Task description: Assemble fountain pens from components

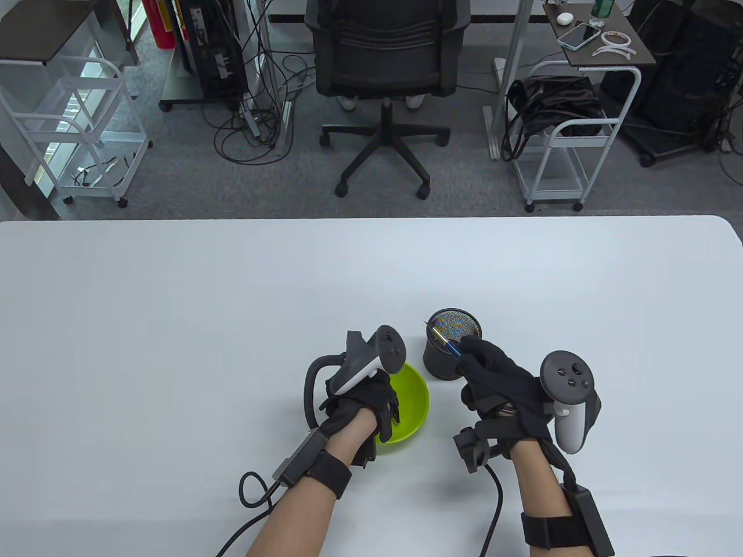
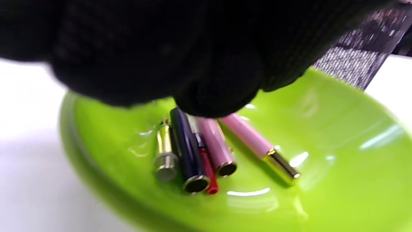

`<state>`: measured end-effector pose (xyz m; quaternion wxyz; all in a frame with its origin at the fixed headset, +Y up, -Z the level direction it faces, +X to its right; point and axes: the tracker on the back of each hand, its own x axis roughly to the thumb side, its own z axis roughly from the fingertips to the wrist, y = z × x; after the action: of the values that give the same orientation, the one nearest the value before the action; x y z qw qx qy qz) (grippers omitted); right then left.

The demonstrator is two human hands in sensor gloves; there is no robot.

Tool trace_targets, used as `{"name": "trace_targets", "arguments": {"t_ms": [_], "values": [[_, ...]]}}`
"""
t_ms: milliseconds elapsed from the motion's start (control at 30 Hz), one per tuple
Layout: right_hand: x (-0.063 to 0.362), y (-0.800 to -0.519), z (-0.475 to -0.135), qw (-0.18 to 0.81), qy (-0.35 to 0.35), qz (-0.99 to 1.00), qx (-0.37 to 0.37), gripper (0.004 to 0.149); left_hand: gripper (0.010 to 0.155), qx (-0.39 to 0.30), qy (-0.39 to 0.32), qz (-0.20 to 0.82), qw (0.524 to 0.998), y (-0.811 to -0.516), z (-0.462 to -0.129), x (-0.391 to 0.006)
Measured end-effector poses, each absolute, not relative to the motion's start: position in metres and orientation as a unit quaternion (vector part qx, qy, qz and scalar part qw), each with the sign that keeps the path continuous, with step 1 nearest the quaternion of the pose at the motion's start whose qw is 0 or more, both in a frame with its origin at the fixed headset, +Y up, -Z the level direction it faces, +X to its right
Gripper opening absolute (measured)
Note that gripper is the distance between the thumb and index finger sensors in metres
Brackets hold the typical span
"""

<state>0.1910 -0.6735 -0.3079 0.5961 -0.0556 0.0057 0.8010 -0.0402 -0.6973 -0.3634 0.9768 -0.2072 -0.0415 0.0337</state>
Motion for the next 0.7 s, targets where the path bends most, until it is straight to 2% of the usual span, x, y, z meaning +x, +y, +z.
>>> {"name": "trace_targets", "arguments": {"t_ms": [233, 700], "values": [[0.191, -0.674, -0.308, 0.597, 0.006, 0.801, -0.054, 0.051, 0.045, -0.204, -0.020, -0.060, 0.977, -0.707, -0.369, -0.030], [0.190, -0.674, -0.308, 0.598, 0.008, 0.800, -0.058, 0.051, 0.048, -0.223, -0.006, -0.099, 0.970, -0.717, -0.376, -0.016]]}}
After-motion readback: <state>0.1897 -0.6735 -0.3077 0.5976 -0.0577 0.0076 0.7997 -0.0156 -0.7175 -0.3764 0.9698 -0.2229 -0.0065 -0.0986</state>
